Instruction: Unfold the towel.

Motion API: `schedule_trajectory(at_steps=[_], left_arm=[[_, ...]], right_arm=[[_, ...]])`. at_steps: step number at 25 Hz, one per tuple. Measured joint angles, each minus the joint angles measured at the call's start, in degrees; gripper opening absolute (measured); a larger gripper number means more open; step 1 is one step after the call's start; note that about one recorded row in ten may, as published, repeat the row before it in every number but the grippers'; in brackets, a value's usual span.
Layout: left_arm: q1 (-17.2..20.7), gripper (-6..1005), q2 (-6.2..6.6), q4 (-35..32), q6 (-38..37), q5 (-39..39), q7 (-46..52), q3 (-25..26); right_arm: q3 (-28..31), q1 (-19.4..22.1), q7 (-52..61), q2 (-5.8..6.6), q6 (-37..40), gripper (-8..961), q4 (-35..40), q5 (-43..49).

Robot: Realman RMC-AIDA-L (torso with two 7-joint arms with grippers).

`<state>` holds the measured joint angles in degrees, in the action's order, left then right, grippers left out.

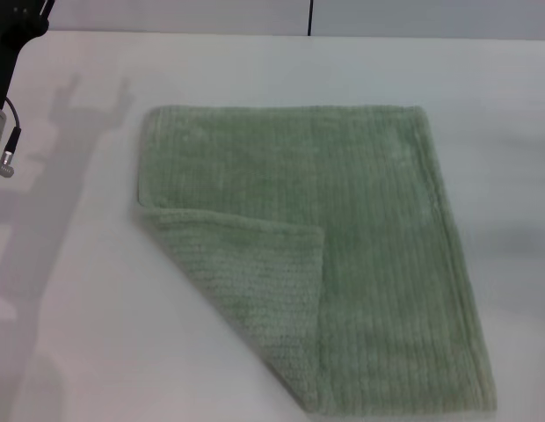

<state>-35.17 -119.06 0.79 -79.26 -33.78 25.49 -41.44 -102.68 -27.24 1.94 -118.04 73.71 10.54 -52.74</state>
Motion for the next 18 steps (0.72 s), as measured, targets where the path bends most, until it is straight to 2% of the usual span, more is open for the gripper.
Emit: schedule_trajectory(at_steps=[18], left_arm=[[-0.07,825,0.05,0.31,0.58,-0.06,0.00,0.04]], right_arm=[[0.11,0.29,0.02,-0.52,0.51,654,0.35,0.40]])
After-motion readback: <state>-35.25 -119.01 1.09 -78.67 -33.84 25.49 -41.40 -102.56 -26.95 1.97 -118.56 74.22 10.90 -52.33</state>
